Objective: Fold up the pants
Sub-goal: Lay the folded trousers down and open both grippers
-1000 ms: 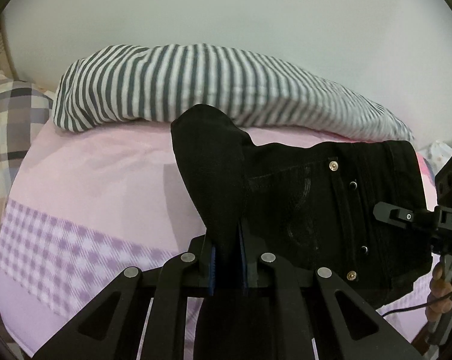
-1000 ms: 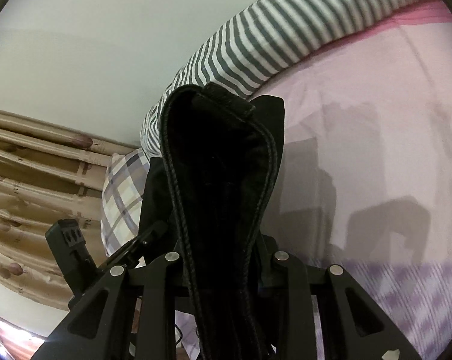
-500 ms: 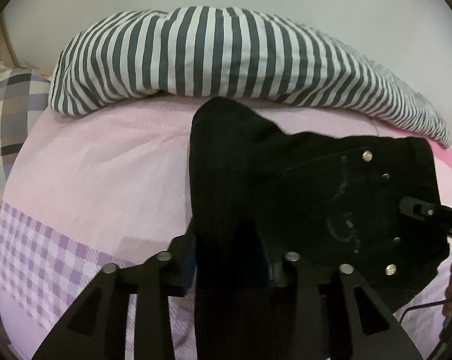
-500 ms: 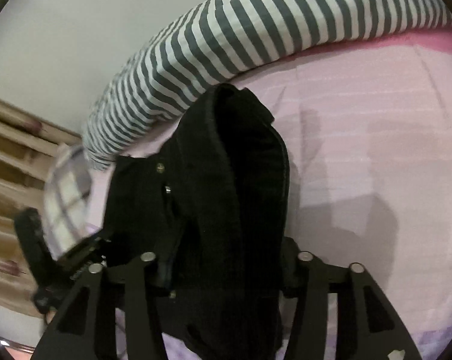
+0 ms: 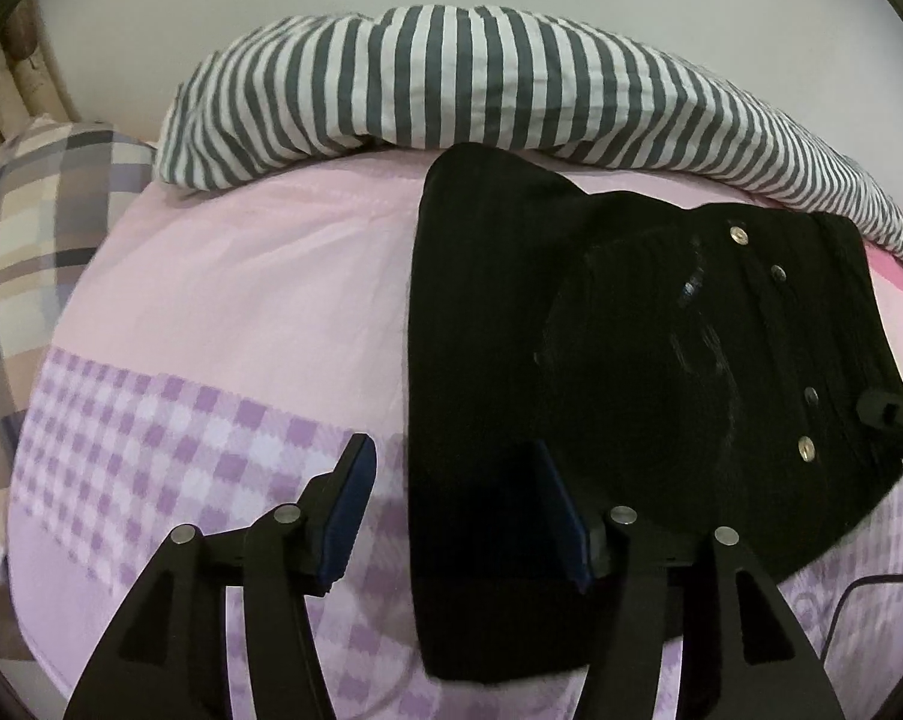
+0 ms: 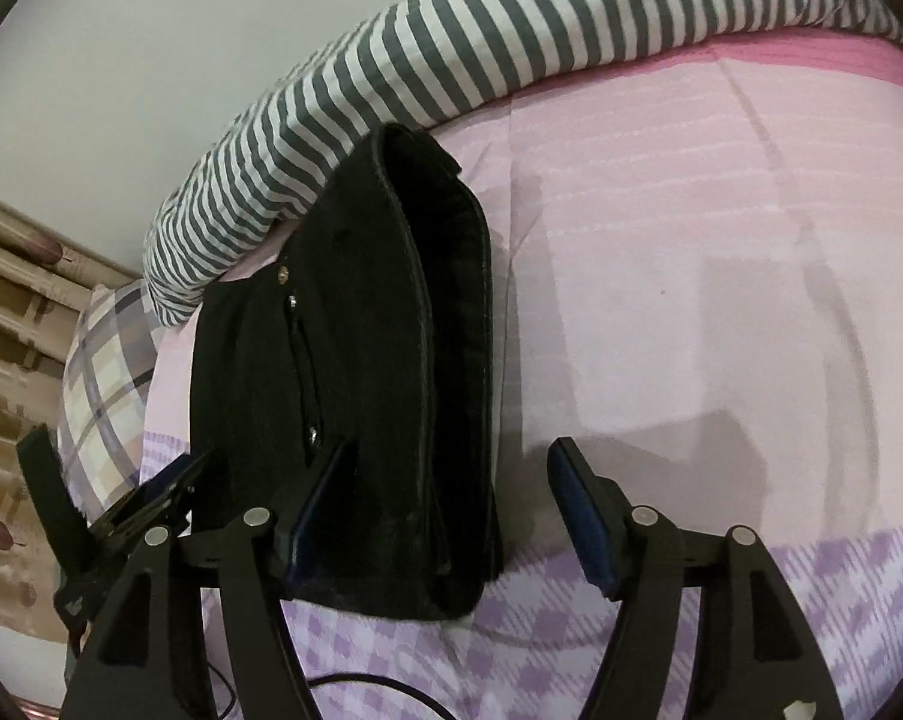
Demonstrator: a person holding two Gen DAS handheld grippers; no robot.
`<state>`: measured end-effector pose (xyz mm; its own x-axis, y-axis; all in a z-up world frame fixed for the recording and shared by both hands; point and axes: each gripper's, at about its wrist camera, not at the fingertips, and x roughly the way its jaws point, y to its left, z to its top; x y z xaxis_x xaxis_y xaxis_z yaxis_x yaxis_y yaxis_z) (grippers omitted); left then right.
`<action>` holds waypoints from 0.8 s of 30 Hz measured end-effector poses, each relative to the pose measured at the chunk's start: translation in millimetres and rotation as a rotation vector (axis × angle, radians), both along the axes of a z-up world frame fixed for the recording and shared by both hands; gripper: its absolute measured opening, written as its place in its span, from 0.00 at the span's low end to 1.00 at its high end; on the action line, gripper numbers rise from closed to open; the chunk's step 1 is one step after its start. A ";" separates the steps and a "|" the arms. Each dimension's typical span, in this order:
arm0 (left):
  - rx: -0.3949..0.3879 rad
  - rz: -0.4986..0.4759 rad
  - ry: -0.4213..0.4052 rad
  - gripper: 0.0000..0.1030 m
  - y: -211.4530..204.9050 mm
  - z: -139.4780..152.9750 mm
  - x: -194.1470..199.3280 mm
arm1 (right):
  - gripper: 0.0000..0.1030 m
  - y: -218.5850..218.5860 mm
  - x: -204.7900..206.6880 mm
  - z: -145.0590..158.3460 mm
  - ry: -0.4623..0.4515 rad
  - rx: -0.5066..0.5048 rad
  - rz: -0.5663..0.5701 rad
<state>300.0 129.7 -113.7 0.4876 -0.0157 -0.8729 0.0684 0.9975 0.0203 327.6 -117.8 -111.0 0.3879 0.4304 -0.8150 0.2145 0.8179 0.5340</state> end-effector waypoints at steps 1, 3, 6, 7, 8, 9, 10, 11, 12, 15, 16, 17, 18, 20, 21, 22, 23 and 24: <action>0.008 -0.002 -0.006 0.55 -0.9 3.5 -6.1 | 0.63 0.0 -3.4 5.2 -0.009 -0.011 0.000; 0.016 -0.002 -0.019 0.55 -2.8 11.6 -16.4 | 0.63 2.3 -8.8 16.4 -0.033 -0.035 0.005; 0.012 0.003 -0.034 0.56 -4.9 23.3 -32.8 | 0.67 10.1 -19.1 34.4 -0.075 -0.094 0.014; 0.009 0.007 -0.038 0.58 -4.4 25.7 -35.6 | 0.69 13.4 -23.1 39.7 -0.087 -0.115 0.018; 0.005 0.012 -0.043 0.60 -4.7 29.7 -42.1 | 0.72 18.1 -28.6 46.1 -0.105 -0.146 0.021; 0.003 0.015 -0.047 0.62 -5.1 32.3 -45.7 | 0.74 22.0 -32.3 50.5 -0.118 -0.170 0.025; 0.001 0.021 -0.053 0.63 -5.2 35.3 -50.5 | 0.76 26.2 -37.0 55.1 -0.132 -0.200 0.031; 0.001 0.026 -0.061 0.63 -5.0 39.0 -57.3 | 0.78 32.0 -42.6 60.3 -0.148 -0.233 0.037; -0.001 0.027 -0.067 0.63 -5.5 42.2 -63.3 | 0.81 35.6 -46.7 64.0 -0.160 -0.252 0.041; 0.001 0.034 -0.080 0.64 -6.4 48.6 -76.1 | 0.89 49.8 -60.1 75.2 -0.192 -0.308 0.049; 0.005 0.038 -0.092 0.64 -5.5 51.6 -82.2 | 0.89 54.5 -64.5 78.1 -0.200 -0.322 0.054; 0.010 0.041 -0.100 0.64 -5.3 53.8 -87.0 | 0.91 58.5 -68.4 80.4 -0.207 -0.328 0.058; 0.015 0.045 -0.107 0.65 -4.8 55.6 -92.7 | 0.93 61.6 -72.0 82.0 -0.211 -0.335 0.058; 0.018 0.049 -0.116 0.65 -3.4 58.3 -101.4 | 0.94 67.7 -79.6 85.0 -0.217 -0.345 0.054; 0.019 0.051 -0.117 0.65 -2.1 59.3 -105.6 | 0.94 71.2 -82.2 85.9 -0.223 -0.346 0.056; 0.019 0.053 -0.119 0.65 -0.9 59.8 -108.4 | 0.95 73.8 -85.6 86.7 -0.226 -0.352 0.054; 0.018 0.057 -0.122 0.65 0.8 60.4 -112.6 | 0.95 75.7 -88.4 87.1 -0.227 -0.359 0.050; 0.020 0.062 -0.124 0.65 2.3 60.4 -115.9 | 0.96 78.3 -90.4 87.3 -0.227 -0.364 0.048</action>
